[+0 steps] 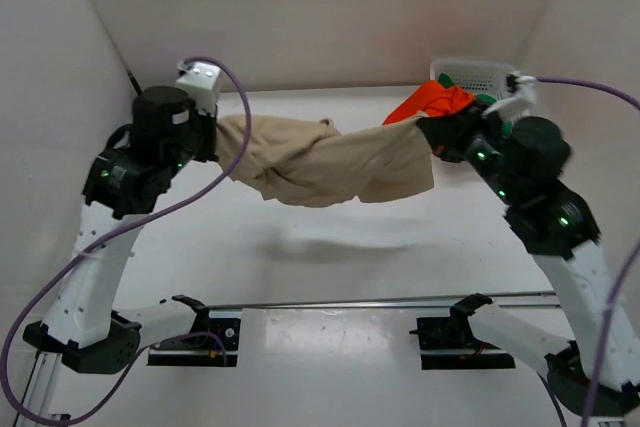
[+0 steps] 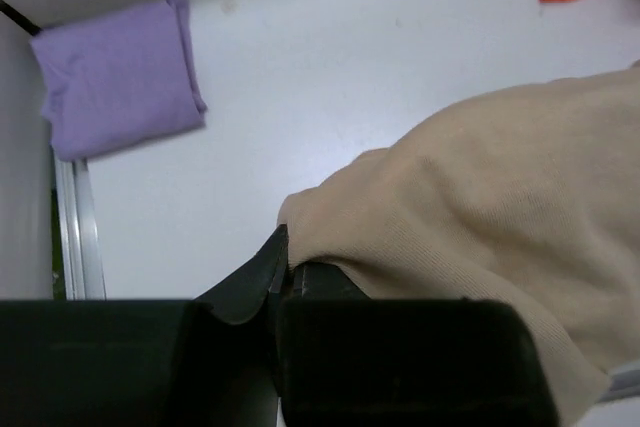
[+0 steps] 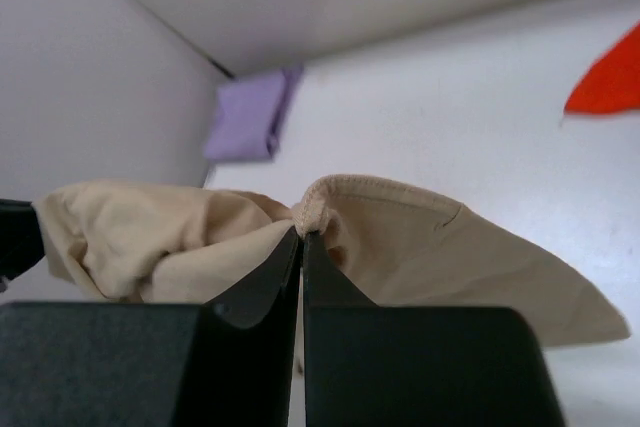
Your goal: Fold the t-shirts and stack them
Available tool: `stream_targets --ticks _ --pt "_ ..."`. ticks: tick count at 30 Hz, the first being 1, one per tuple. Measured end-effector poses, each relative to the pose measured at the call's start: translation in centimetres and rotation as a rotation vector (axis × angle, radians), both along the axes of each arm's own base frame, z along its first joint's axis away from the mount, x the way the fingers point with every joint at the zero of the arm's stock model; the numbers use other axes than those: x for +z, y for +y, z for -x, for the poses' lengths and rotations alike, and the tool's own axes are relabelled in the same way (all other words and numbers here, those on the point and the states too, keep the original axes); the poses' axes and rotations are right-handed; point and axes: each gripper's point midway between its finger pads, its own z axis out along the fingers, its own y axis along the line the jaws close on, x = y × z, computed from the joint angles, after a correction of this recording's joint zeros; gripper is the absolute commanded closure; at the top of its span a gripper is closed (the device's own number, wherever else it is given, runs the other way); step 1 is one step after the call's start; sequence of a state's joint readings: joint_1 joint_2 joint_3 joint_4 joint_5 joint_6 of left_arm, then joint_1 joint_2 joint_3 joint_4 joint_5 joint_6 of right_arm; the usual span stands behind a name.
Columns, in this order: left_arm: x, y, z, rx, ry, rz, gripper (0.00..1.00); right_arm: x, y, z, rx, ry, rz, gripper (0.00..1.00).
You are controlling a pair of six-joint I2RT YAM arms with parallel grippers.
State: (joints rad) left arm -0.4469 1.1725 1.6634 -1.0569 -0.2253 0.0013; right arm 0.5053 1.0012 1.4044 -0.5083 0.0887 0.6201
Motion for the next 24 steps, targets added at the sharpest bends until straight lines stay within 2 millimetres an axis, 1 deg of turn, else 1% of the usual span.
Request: stream_targets --ticks 2,3,4,6,9,12,14,15,16,17,18,19,20,21,22,23,24 --pt "3.0 0.8 0.6 0.013 -0.062 0.034 0.90 3.6 -2.1 2.8 -0.032 -0.108 -0.034 1.00" --pt "4.0 1.2 0.9 0.019 -0.080 0.045 0.90 4.8 -2.9 3.6 -0.048 -0.145 -0.045 1.00" --pt "4.6 1.4 1.2 0.021 -0.089 0.052 0.90 5.5 -3.6 4.2 -0.065 -0.165 -0.050 1.00" --pt "5.0 1.7 1.8 0.018 -0.082 0.058 0.90 5.4 -4.4 4.7 -0.092 -0.166 -0.038 1.00" --pt "4.1 1.4 2.2 -0.009 -0.031 0.059 0.90 4.0 -5.1 4.8 -0.117 -0.125 0.004 1.00" --pt "2.4 0.6 2.0 -0.046 0.045 0.064 0.90 2.5 -5.1 4.5 -0.125 -0.075 0.034 1.00" --pt "0.6 -0.1 1.7 -0.081 0.120 0.077 0.90 1.2 -4.8 3.9 -0.134 -0.031 0.033 1.00" --pt "-0.4 -0.6 1.3 -0.100 0.168 0.090 0.90 0.1 -4.4 3.2 -0.150 0.011 0.019 1.00" --pt "-1.6 -1.1 0.8 -0.122 0.230 0.112 0.90 -1.5 -4.0 2.4 -0.166 0.064 0.010 1.00" --pt "-2.7 -1.8 0.2 -0.151 0.300 0.144 0.90 -3.6 -3.7 1.4 -0.189 0.130 0.013 1.00" --pt "-4.1 -2.4 -1.0 -0.173 0.383 0.183 0.90 -6.0 -3.4 0.1 -0.220 0.207 0.017 1.00" --pt "-4.9 -2.9 -2.4 -0.191 0.451 0.229 0.90 -8.6 -3.1 -1.3 -0.251 0.290 0.032 1.00" --pt "-5.4 -3.5 -4.7 -0.211 0.494 0.284 0.84 -10.8 -3.2 -2.9 -0.288 0.367 0.043 1.00" --pt "-6.8 -3.7 -7.9 -0.219 0.528 0.327 0.70 -13.2 -3.2 -4.6 -0.317 0.445 0.047 0.85" --pt "-8.7 -3.6 -10.9 -0.210 0.559 0.354 0.14 -16.2 -3.3 -6.5 -0.346 0.545 0.044 0.71" --pt "-11.2 -3.3 -13.5 -0.200 0.598 0.370 0.00 -18.9 -3.5 -8.2 -0.365 0.632 0.042 0.55" --pt "-14.1 -3.0 -15.5 -0.178 0.647 0.385 0.00 -21.4 -3.9 -9.8 -0.385 0.715 0.043 0.36"
